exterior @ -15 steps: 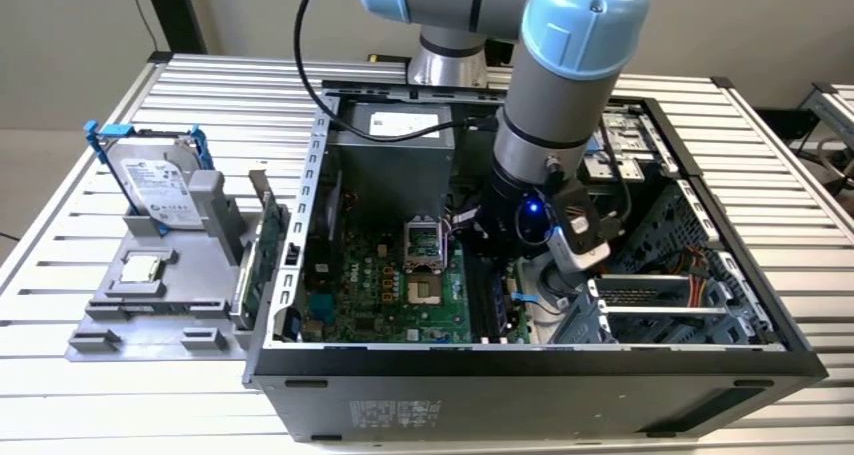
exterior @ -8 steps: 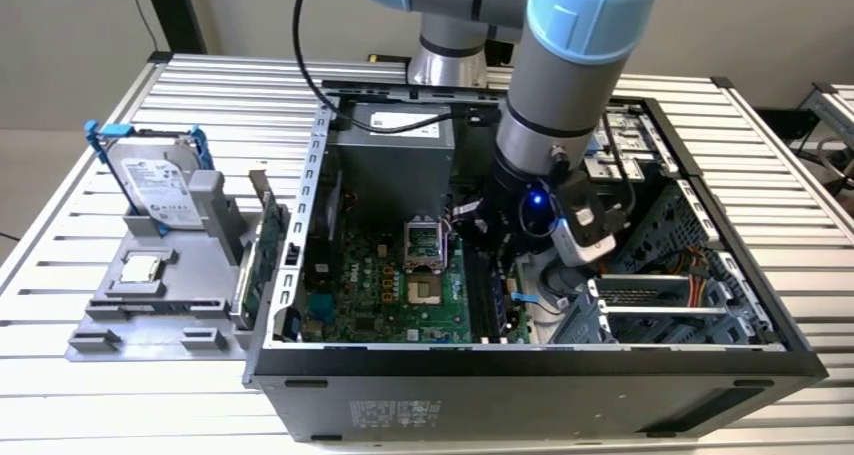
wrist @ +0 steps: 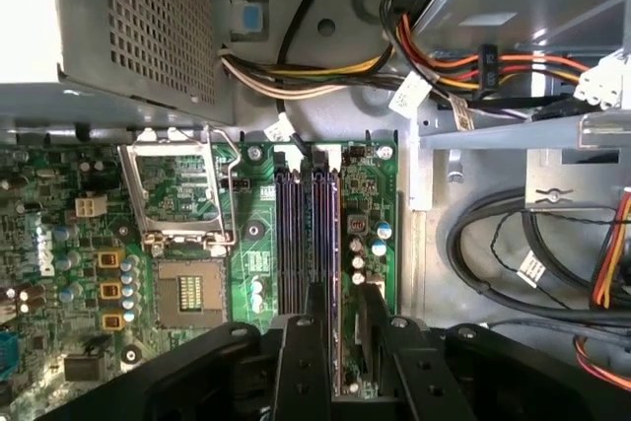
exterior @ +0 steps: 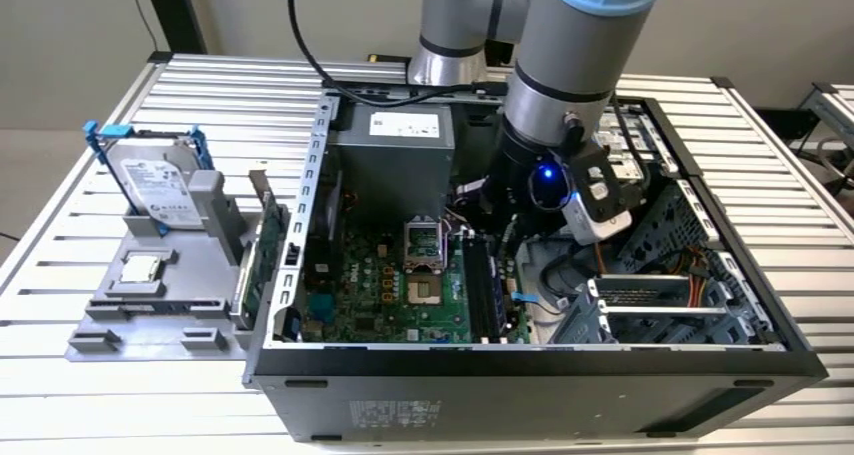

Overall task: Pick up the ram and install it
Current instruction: 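Insert the ram into the slot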

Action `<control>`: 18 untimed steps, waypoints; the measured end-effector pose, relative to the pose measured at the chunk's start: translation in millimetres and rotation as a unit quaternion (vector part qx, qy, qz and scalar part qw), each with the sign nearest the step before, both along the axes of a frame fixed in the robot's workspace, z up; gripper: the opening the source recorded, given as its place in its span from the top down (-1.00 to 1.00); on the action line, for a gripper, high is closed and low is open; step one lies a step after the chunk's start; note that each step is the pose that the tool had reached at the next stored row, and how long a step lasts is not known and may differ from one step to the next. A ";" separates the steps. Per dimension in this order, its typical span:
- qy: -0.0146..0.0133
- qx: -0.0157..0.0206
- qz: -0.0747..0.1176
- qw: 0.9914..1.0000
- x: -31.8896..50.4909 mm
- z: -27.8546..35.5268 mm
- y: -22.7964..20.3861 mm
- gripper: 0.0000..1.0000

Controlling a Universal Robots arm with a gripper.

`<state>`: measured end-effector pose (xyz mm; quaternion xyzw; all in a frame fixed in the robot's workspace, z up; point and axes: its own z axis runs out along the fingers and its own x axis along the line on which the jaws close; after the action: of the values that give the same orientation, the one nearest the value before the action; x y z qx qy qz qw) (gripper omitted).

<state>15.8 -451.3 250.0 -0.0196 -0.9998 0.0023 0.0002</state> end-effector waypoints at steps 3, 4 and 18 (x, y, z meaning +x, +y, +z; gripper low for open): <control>0.000 0.000 0.001 1.000 0.0 0.0 0.0 1.00; 0.000 0.000 0.001 1.000 0.0 0.1 0.0 1.00; 0.000 0.000 0.003 1.000 0.0 0.1 0.0 1.00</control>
<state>15.8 -451.3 250.1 -0.0163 -0.9999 0.0024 0.0003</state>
